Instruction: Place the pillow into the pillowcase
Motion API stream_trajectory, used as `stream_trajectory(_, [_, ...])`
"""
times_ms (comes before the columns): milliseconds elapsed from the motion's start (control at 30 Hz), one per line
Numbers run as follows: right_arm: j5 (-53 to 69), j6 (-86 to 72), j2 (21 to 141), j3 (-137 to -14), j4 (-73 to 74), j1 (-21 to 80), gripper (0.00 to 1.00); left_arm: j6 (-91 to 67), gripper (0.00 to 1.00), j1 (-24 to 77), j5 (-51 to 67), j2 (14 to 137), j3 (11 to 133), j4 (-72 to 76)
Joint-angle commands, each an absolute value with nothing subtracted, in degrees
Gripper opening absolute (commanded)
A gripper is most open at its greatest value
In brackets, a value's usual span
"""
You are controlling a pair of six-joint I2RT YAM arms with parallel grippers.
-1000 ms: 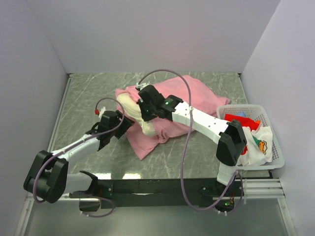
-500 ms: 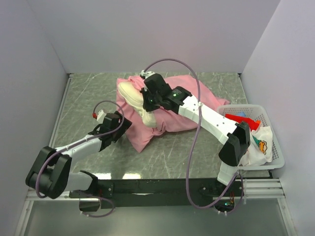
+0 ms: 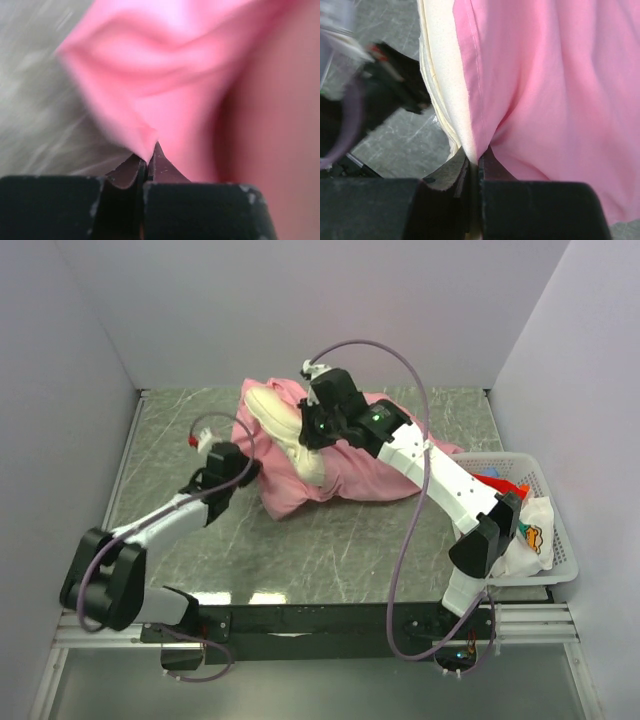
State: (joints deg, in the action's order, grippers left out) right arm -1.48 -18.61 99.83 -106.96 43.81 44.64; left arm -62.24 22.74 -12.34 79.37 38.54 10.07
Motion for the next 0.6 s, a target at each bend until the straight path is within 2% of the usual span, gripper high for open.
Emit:
stream_trajectory(0, [-1.49, -18.63, 97.90, -118.55, 43.15, 40.79, 0.00, -53.63, 0.01, 21.10, -12.48, 66.30, 56.71, 2.83])
stream_trajectory(167, [-3.78, -19.07, 98.44, -124.01, 41.58, 38.50, 0.02, -46.06, 0.01, 18.72, -7.13, 66.78, 78.63, -7.98])
stream_trajectory(200, [-2.91, -19.16, 98.00, -123.58, 40.53, 38.24, 0.06, -45.36, 0.01, 18.55, -5.90, 67.75, 84.75, -8.52])
stream_trajectory(233, [-1.94, -20.03, 97.65, -123.23, 38.26, 37.88, 0.15, -43.87, 0.01, 18.20, -4.67, 68.63, 87.51, -8.96])
stream_trajectory(300, [2.08, -20.83, 96.51, -121.12, 35.43, 37.09, 0.22, -43.16, 0.01, 17.84, -1.24, 71.96, 94.53, -10.36])
stream_trajectory(333, [2.98, -21.79, 96.42, -120.59, 33.59, 37.09, 0.29, -43.42, 0.01, 17.41, -0.53, 73.11, 96.31, -10.63])
stream_trajectory(400, [5.09, -22.76, 97.03, -120.32, 32.79, 36.83, 0.36, -43.50, 0.01, 17.23, 3.77, 75.23, 99.56, -10.20])
stream_trajectory(433, [5.53, -23.37, 97.29, -120.24, 32.09, 36.74, 0.46, -43.94, 0.01, 17.23, 4.30, 75.84, 100.45, -10.20])
stream_trajectory(567, [7.47, -25.40, 98.87, -120.67, 30.85, 35.69, 0.53, -43.42, 0.01, 16.88, 6.68, 78.83, 104.75, -11.42])
